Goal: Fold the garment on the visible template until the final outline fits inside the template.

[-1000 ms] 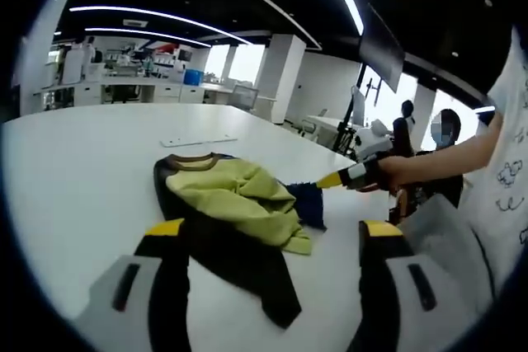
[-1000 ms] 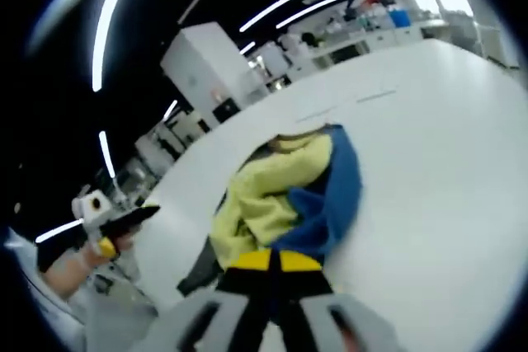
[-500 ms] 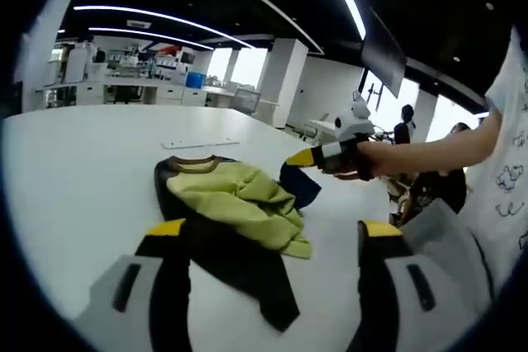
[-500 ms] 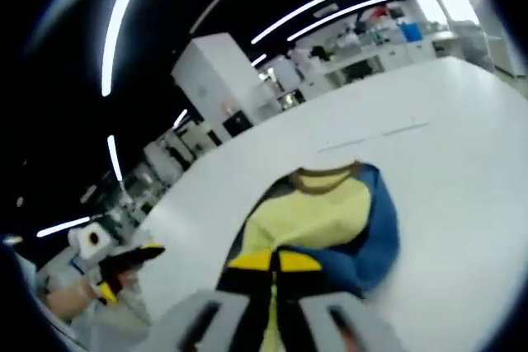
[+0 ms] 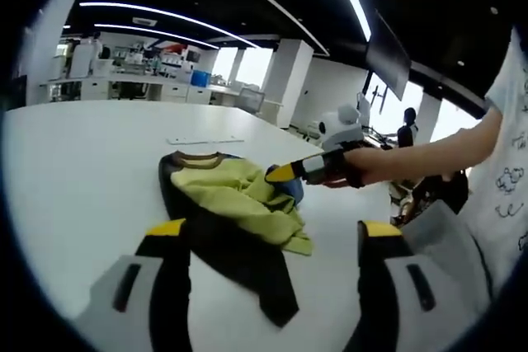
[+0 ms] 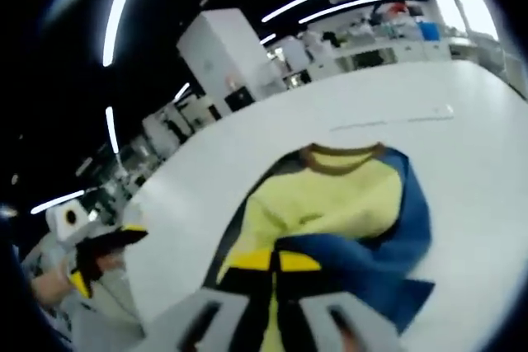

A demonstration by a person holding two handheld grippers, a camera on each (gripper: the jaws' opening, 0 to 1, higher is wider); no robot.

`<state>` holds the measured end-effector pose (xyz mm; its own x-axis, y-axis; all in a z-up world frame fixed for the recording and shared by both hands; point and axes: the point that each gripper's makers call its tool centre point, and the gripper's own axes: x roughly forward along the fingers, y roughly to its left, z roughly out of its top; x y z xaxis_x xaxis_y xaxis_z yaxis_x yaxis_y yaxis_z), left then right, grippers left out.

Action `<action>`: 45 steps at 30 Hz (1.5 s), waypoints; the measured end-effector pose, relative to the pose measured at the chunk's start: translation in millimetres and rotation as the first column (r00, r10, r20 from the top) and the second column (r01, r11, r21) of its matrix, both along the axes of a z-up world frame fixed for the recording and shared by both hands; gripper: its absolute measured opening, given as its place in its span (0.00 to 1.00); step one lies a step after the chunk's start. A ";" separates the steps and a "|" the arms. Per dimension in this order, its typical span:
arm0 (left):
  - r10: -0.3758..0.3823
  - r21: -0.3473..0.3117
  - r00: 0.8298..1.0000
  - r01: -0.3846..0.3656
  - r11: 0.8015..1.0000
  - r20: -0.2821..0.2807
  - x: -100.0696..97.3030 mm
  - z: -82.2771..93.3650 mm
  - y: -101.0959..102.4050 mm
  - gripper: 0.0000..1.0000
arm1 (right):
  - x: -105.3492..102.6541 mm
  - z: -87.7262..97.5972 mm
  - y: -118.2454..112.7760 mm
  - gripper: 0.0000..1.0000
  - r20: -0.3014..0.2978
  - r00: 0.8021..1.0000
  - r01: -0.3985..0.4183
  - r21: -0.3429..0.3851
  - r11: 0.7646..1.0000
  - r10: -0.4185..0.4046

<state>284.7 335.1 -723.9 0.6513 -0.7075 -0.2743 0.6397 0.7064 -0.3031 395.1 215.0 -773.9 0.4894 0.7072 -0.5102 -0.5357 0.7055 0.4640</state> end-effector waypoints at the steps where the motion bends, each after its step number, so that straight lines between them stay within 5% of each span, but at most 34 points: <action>1: 0.002 -0.002 1.000 -0.002 1.000 0.001 0.7 0.4 0.3 0.81 | 1.5 -1.0 -1.4 0.00 0.002 1.000 -0.003 -0.005 1.000 0.003; 12: -0.010 -0.006 1.000 0.010 1.000 -0.001 -0.6 -1.0 -7.0 0.81 | -1.0 1.2 -18.5 0.01 0.049 0.999 0.007 -0.037 0.999 -0.005; 26: -0.014 -0.009 1.000 0.014 1.000 -0.001 -3.6 -0.2 -10.3 0.81 | -22.9 18.1 -51.9 0.35 0.093 0.995 0.040 -0.044 0.998 -0.036; 45: -0.018 -0.019 1.000 0.018 1.000 -0.001 -4.2 1.7 -17.1 0.81 | -34.2 6.8 -89.6 0.48 0.075 0.994 0.083 -0.050 0.995 -0.079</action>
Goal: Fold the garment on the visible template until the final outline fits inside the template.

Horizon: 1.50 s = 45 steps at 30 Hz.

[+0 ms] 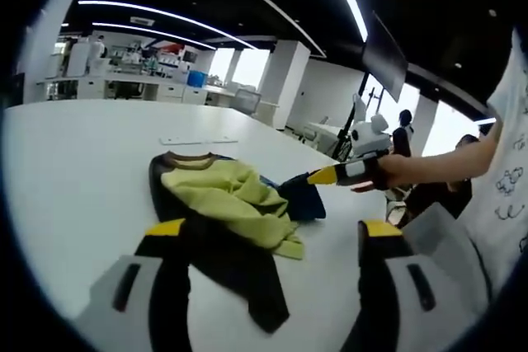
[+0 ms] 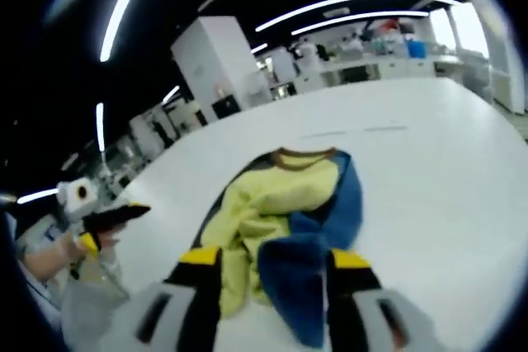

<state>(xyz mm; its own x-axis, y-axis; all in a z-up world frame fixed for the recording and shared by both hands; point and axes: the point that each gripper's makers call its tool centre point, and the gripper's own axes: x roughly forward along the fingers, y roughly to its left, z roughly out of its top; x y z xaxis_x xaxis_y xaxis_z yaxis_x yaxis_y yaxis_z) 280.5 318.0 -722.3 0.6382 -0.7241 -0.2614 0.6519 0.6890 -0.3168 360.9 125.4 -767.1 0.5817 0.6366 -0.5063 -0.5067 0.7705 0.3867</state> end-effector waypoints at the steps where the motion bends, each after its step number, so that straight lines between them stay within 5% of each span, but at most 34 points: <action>1: 0.000 0.000 1.000 0.000 1.000 0.000 -0.3 0.0 -0.3 0.81 | -1.6 -0.6 -0.2 0.48 -0.003 1.000 0.001 0.000 1.000 -0.001; 9: 0.001 -0.003 1.000 -0.001 1.000 0.001 -0.7 0.0 -1.1 0.82 | -26.6 -7.7 -5.4 0.49 0.015 0.999 -0.031 -0.034 0.999 0.032; 17: 0.000 0.000 1.000 0.000 1.000 0.002 0.4 -0.3 1.1 0.82 | -50.3 -33.9 -15.9 0.49 0.010 0.995 -0.096 -0.144 0.985 0.099; 28: 0.003 -0.003 1.000 -0.003 1.000 -0.001 -0.6 -0.6 -0.4 0.82 | -58.4 -53.3 -30.7 0.21 0.026 0.990 -0.126 -0.272 0.954 0.138; 39: 0.006 -0.003 1.000 -0.006 1.000 -0.007 -2.7 -3.1 1.3 0.82 | -55.2 -59.0 -32.7 0.00 0.005 0.994 -0.103 -0.254 0.962 0.107; 45: 0.010 -0.004 1.000 -0.010 1.000 -0.004 -3.0 -1.8 1.3 0.82 | -50.8 -55.2 -37.6 0.00 0.005 0.996 -0.088 -0.241 0.966 0.092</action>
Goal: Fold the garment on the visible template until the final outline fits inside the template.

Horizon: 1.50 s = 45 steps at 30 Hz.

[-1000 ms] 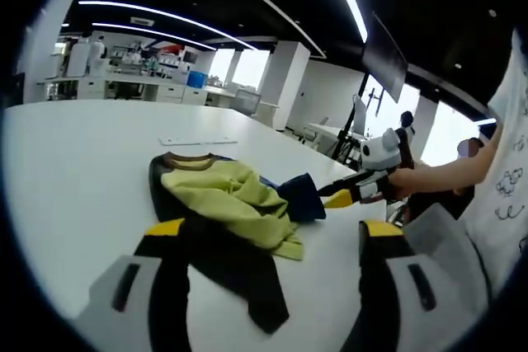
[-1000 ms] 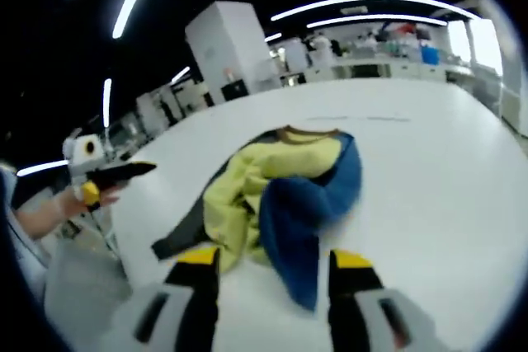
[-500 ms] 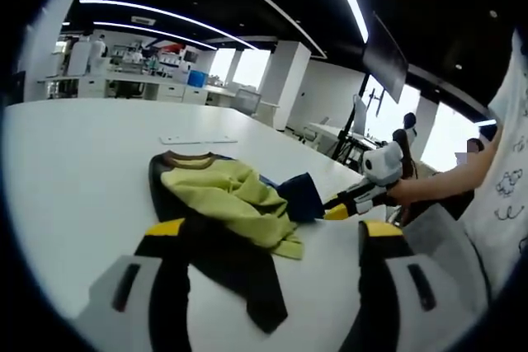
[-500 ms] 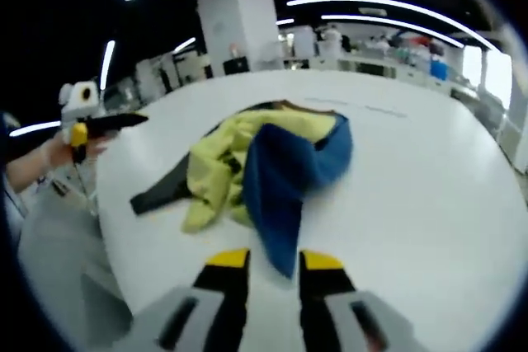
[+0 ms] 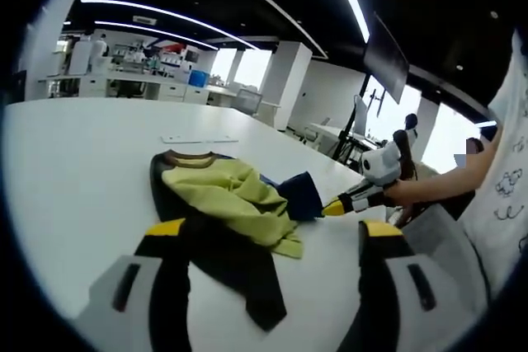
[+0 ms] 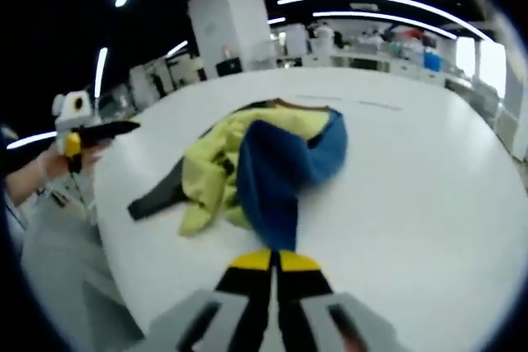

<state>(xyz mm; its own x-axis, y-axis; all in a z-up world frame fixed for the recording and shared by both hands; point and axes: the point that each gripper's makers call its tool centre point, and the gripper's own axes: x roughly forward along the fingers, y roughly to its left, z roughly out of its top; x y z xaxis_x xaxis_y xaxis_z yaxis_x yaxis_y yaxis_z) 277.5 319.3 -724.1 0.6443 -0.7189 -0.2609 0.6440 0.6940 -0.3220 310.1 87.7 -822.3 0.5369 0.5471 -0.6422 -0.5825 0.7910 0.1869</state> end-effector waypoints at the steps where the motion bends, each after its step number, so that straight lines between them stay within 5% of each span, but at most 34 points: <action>1: 0.000 0.002 1.000 0.000 1.000 0.000 -0.2 -0.1 0.0 0.82 | 0.5 1.6 -0.7 0.00 -0.001 1.000 0.005 0.005 1.000 -0.005; 8: -0.002 0.006 1.000 0.002 1.000 -0.002 -1.9 -1.6 4.0 0.82 | 0.8 23.7 -13.1 0.00 0.026 1.000 0.013 0.010 1.000 -0.014; 13: 0.001 0.011 1.000 -0.001 1.000 -0.002 -7.5 1.7 0.7 0.81 | 1.0 52.8 -31.4 0.00 0.029 0.997 0.075 0.085 0.994 -0.078; 22: -0.002 0.021 1.000 0.002 1.000 0.001 -10.9 6.5 -10.0 0.81 | 9.0 78.7 -90.0 0.00 0.030 0.981 0.186 0.114 0.976 -0.191; 27: 0.009 0.018 1.000 -0.009 1.000 0.002 -9.8 9.4 -18.0 0.81 | 14.7 83.5 -115.2 0.00 0.031 0.976 0.213 0.114 0.970 -0.217; 45: 0.089 0.011 0.996 -0.089 0.996 -0.015 -7.2 13.3 -47.0 0.81 | 32.4 65.8 -202.2 0.00 -0.115 0.954 0.289 0.086 0.954 -0.278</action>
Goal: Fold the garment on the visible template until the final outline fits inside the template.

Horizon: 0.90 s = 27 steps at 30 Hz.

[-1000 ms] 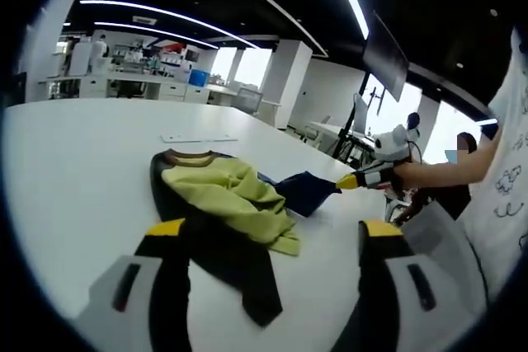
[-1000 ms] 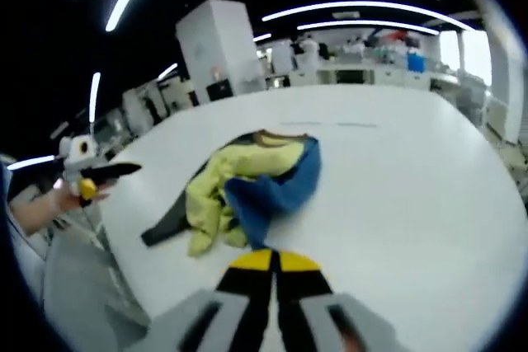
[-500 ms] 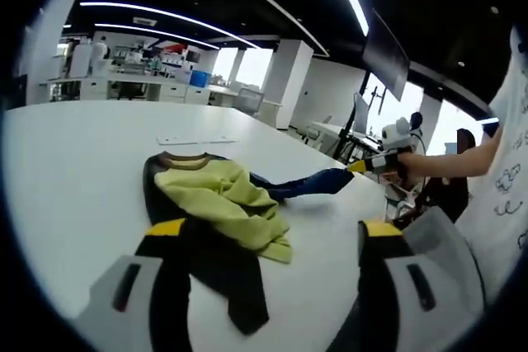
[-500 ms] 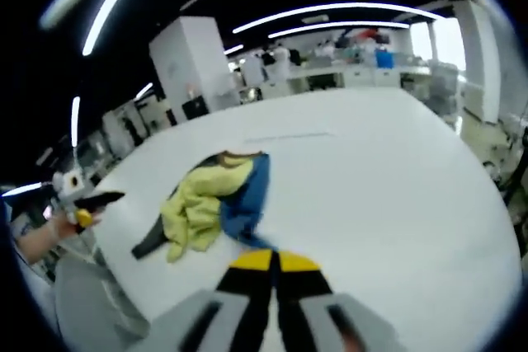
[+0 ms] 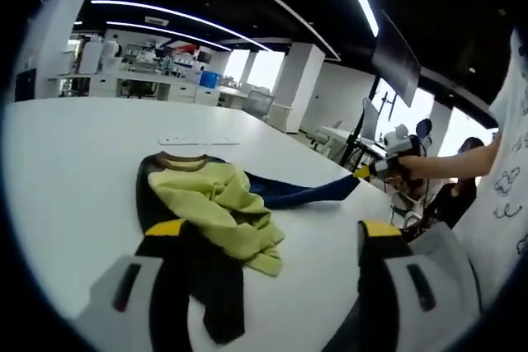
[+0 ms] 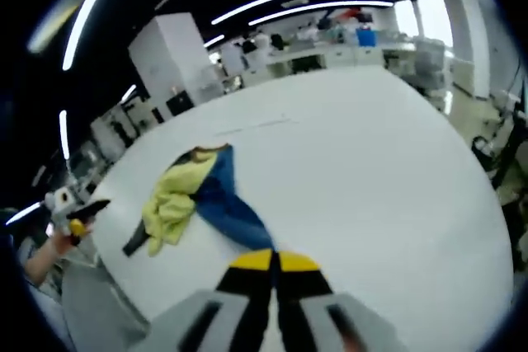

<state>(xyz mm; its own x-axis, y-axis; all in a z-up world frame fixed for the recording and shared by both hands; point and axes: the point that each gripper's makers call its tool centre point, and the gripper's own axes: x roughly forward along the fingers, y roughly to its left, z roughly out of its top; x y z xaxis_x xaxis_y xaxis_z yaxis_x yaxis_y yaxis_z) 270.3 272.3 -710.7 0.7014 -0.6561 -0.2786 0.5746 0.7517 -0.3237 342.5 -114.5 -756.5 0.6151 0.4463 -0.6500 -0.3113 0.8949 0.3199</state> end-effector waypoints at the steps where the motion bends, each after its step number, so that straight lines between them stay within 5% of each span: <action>1: 0.005 0.003 1.000 -0.005 1.000 0.000 -0.8 0.0 -1.9 0.81 | 2.3 -2.7 -5.1 0.00 -0.004 1.000 0.002 -0.002 1.000 -0.002; 9: 0.044 0.021 0.999 -0.044 0.999 0.000 -1.7 -3.7 -6.8 0.81 | 19.2 -10.7 -36.3 0.00 -0.062 0.998 0.015 0.001 1.000 -0.015; 27: 0.121 0.031 0.992 -0.120 0.992 -0.034 -4.6 -13.1 -8.1 0.81 | 73.8 -49.9 -90.5 0.00 -0.151 0.988 0.011 -0.159 0.987 -0.036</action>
